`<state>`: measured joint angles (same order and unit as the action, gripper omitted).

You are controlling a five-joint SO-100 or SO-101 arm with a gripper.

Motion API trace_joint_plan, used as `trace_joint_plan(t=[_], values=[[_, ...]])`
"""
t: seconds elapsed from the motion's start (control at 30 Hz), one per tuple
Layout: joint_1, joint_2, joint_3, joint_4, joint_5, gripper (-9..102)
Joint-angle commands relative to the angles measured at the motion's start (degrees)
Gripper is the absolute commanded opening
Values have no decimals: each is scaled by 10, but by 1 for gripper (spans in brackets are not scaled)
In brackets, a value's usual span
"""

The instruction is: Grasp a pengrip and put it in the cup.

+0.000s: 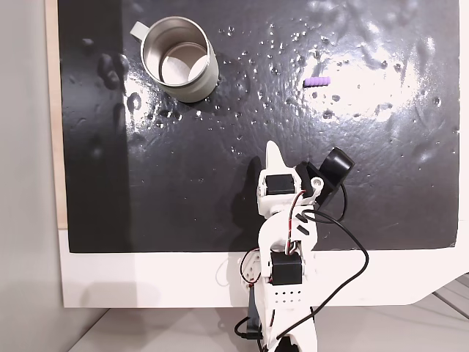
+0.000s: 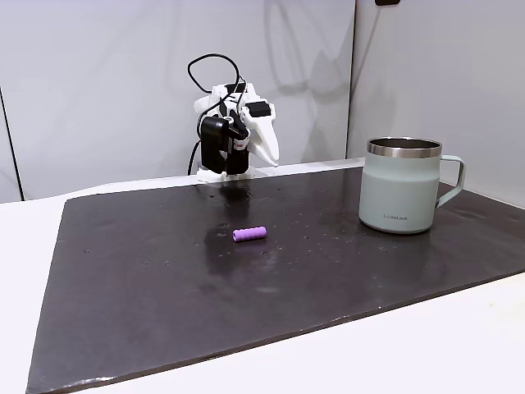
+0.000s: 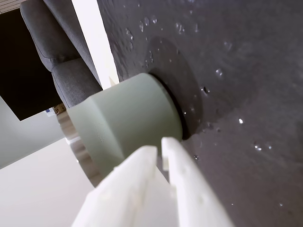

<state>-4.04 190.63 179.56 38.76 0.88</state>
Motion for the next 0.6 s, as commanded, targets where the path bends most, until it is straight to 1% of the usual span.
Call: trace_joint_plan(t=[0.0,0.43,0.57], values=[[-34,5,31,-26,-49,0],[-38,5,30,-25,-52,0],[-31,5,-24,23,-64,0]])
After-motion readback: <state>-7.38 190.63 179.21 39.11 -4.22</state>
